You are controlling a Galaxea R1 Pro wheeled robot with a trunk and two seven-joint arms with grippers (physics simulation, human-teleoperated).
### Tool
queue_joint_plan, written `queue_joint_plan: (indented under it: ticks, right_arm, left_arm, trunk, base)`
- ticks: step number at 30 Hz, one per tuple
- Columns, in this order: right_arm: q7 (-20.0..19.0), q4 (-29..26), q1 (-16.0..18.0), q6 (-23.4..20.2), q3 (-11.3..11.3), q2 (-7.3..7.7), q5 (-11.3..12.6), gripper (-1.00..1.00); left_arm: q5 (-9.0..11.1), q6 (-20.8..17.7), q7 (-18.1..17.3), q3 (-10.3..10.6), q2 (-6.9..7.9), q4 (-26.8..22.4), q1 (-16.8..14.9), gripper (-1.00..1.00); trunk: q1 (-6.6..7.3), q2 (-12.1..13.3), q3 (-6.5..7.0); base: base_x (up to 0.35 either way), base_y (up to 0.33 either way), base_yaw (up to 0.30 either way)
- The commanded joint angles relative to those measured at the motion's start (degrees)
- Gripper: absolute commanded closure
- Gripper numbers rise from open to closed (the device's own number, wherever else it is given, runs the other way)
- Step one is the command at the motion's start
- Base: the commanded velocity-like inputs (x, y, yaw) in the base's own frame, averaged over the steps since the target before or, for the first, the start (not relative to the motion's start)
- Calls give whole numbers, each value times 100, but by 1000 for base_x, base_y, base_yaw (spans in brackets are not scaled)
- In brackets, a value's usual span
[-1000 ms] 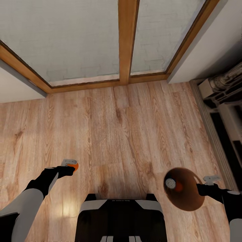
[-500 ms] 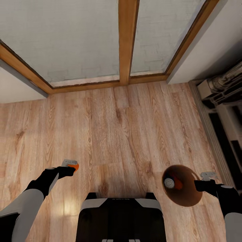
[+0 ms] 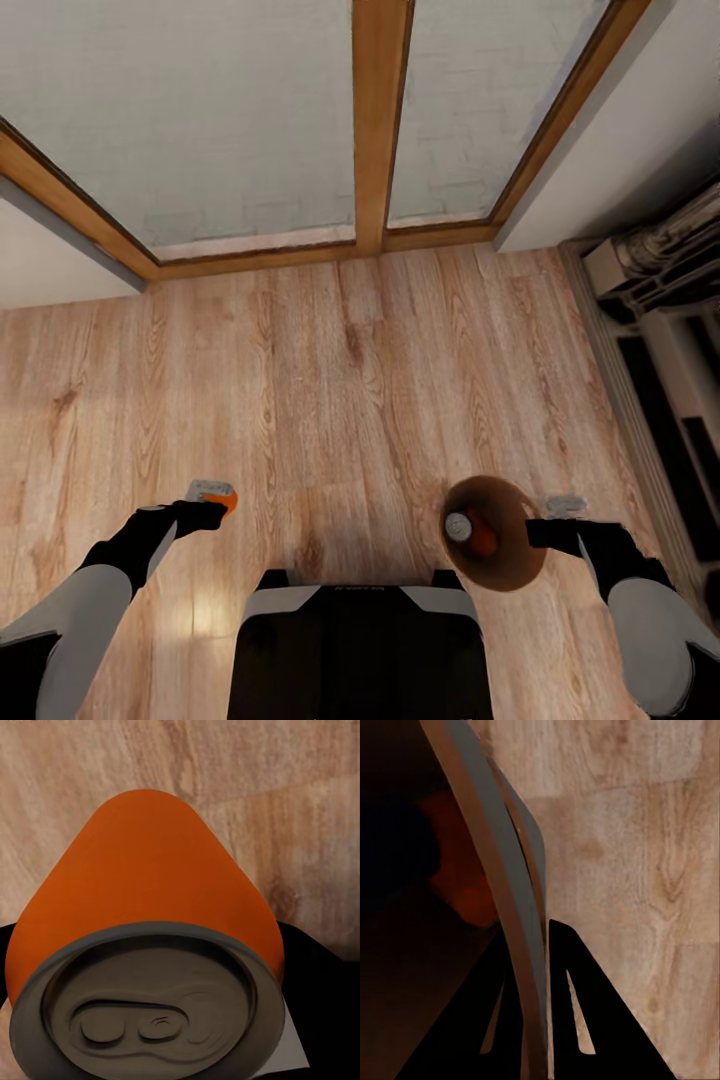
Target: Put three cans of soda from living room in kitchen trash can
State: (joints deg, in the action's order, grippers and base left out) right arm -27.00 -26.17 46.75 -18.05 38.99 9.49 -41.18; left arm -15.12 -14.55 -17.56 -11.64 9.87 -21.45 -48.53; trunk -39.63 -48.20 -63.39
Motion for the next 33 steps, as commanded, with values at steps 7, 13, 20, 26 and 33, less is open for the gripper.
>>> queue_joint_plan:
  ticks: [7,13,20,26,33]
  right_arm:
    - [172,285,234,-86,-51,-621,-69,100]
    - [361,263,777,-170,-497,-790,-97,100]
    - [749,261,1484,-1030,-962,-831,-96,100]
    - [795,256,1633,-1185,-1102,-1021,-95,100]
    - [793,276,1711,-1218,-1140,-1134,-102,100]
  left_arm:
    - [-13,-127,-1,-15,-10,0,-6,100]
    - [-12,-430,-14,-26,-39,-10,-20,100]
    - [-17,-488,-17,-23,-80,-9,-25,100]
    - [-18,-508,-28,-21,-169,-24,-28,100]
    - [7,-1382,-1345,12,-280,-234,-633,100]
  trunk:
    - [155,282,126]
    - [286,523,234]
    - [440,803,360]
    - [550,1004,449]
    - [550,1004,449]
  base:
    - [0,0,0]
    - [0,0,0]
    - [0,0,0]
    - [0,0,0]
    - [0,0,0]
